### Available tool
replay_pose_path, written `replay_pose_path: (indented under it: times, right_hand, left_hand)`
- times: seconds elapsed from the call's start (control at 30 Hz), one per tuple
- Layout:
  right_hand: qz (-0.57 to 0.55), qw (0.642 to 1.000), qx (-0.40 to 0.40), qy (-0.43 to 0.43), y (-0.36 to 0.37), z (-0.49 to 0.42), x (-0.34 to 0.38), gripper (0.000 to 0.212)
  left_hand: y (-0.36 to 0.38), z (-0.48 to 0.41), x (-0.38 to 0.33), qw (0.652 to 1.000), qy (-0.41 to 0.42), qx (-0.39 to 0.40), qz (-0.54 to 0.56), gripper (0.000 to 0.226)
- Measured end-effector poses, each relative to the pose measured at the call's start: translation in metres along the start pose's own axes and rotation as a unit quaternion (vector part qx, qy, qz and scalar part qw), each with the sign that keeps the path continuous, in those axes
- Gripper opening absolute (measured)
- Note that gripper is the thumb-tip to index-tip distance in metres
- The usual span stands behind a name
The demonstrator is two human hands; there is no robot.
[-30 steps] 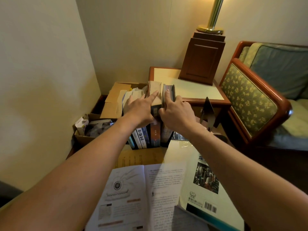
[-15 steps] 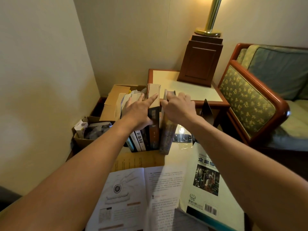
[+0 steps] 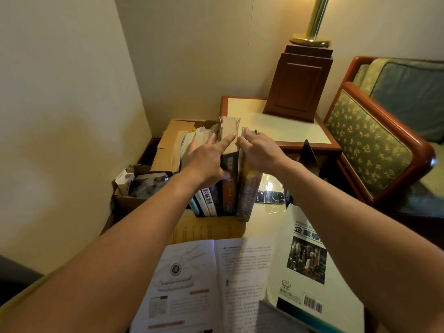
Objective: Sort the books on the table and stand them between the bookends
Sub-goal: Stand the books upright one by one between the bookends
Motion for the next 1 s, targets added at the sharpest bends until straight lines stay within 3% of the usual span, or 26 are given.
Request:
replay_pose_path:
  times: [0.4,0.67,1.0]
  right_hand:
    - [0.007,1.0,0.004,-0.028,-0.007,0.015,-0.005,0.052]
    - [-0.039,0.998,-0.036,-0.018,-0.008,0.002,-0.003,0.047]
    - [-0.032,0.999,0.011,-0.016,0.003,-0.007,0.006,0.047]
  left_hand:
    - [-0.001,0.005,0.004,1.0,-0.001,-0.002,0.004,0.104]
    - [0.003,0.004,-0.008,1.0,0.019,0.003,0.008,0.104]
    - [-0.002,0.008,0.0,1.0,-0.002,-0.011,0.003,0.102]
Point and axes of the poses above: each hand's wrist, its own z-axis away from the middle knuckle, its own y-axis out of the palm, x = y × z, the point moved 9 cm from there along -z, towards the middle knuckle, and after that the axes turned 14 degrees about -y, right-handed, at the moved point
